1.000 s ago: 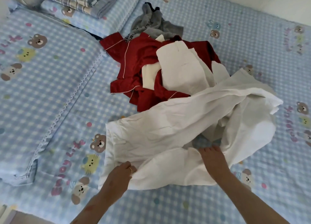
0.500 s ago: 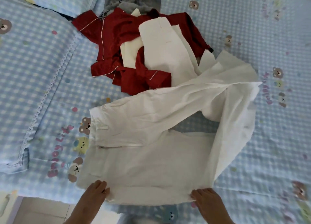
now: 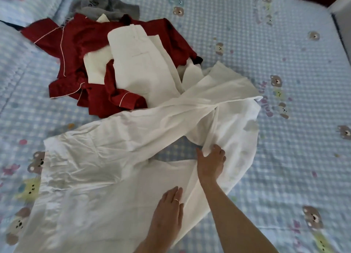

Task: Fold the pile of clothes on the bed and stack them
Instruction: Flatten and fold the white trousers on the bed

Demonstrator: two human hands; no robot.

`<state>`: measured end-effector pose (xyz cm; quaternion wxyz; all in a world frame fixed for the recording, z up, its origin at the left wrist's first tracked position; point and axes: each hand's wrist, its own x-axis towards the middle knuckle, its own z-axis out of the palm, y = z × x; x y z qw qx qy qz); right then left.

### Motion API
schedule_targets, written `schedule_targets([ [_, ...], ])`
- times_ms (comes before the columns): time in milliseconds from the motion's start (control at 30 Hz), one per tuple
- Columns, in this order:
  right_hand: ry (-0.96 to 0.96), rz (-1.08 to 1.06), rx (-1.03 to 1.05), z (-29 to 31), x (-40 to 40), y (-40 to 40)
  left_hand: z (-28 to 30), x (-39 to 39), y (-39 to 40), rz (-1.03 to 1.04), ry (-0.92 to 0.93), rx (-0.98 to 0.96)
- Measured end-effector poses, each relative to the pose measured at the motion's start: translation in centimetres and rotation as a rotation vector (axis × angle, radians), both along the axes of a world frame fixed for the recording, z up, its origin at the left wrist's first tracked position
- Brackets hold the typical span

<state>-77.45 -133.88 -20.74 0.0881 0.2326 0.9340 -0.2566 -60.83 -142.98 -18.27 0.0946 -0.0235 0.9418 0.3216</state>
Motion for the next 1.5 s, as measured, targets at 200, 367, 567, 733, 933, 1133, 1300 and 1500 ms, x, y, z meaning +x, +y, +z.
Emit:
schedule_targets([
  [200,0.101,-0.072,-0.222,0.2,-3.5,4.6,-1.8,-4.5,4.9,0.065,-0.234,0.054],
  [367,0.098,-0.276,-0.183,3.4,2.0,18.1,-1.3,-3.0,10.0,-0.188,-0.080,0.041],
  [567,0.032,-0.260,-0.173,3.1,5.8,25.7,-1.4,0.0,15.2,-0.423,-0.190,-0.078],
  [733,0.140,0.033,-0.042,1.0,0.0,25.9,-3.0,1.3,15.7,-0.341,-0.128,-0.116],
  [933,-0.134,0.331,0.194,-1.4,1.8,28.2,-3.4,3.3,17.5,-0.329,-0.240,0.060],
  [1133,-0.001,-0.619,-0.099,-0.8,11.2,36.9,-2.2,5.5,17.7,-0.510,-0.246,-0.481],
  [1300,-0.079,-0.846,-0.263,-0.6,18.0,44.0,-1.8,0.7,20.5,-0.562,-0.025,-0.143],
  [1500,0.066,-0.864,-0.177,-0.3,12.8,48.8,-5.7,-16.9,29.1,-0.332,-0.008,-0.334],
])
